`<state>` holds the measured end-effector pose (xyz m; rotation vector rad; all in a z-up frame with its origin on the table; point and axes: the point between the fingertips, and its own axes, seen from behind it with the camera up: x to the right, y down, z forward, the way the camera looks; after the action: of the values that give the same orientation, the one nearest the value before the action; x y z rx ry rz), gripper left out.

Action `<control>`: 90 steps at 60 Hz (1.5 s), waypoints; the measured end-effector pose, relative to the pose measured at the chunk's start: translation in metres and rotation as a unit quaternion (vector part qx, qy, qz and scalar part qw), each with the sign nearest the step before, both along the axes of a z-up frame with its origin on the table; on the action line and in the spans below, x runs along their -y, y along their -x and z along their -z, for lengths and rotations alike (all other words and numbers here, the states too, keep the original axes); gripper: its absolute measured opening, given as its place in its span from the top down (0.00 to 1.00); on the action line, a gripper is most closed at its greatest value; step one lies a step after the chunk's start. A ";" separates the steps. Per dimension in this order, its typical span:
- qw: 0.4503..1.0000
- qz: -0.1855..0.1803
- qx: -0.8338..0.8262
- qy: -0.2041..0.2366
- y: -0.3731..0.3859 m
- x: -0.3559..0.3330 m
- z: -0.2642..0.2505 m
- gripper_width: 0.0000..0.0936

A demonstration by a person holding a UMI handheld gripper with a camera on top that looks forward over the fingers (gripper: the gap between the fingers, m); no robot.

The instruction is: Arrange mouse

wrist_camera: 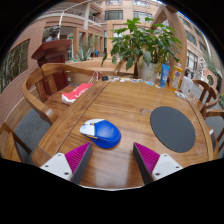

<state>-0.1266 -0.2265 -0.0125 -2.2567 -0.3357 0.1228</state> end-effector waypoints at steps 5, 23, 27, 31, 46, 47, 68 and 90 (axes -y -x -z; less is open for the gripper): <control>1.000 -0.011 0.002 -0.010 0.013 -0.016 -0.001 0.08; 1.000 -0.008 0.012 -0.020 0.027 -0.076 -0.002 0.09; 1.000 -0.006 0.006 -0.017 0.031 -0.089 0.000 0.12; 1.000 -0.003 -0.009 -0.011 0.037 -0.096 0.001 0.21; 0.999 0.004 -0.010 -0.030 0.046 -0.107 0.000 0.55; 0.999 0.006 -0.013 -0.031 0.046 -0.107 -0.001 0.56; 0.983 -0.005 -0.089 -0.158 0.033 -0.108 -0.160 0.61; 0.982 0.117 -0.038 -0.142 -0.151 -0.143 -0.137 0.61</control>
<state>0.0247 -0.0833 0.1243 -1.9839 -0.0402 0.0348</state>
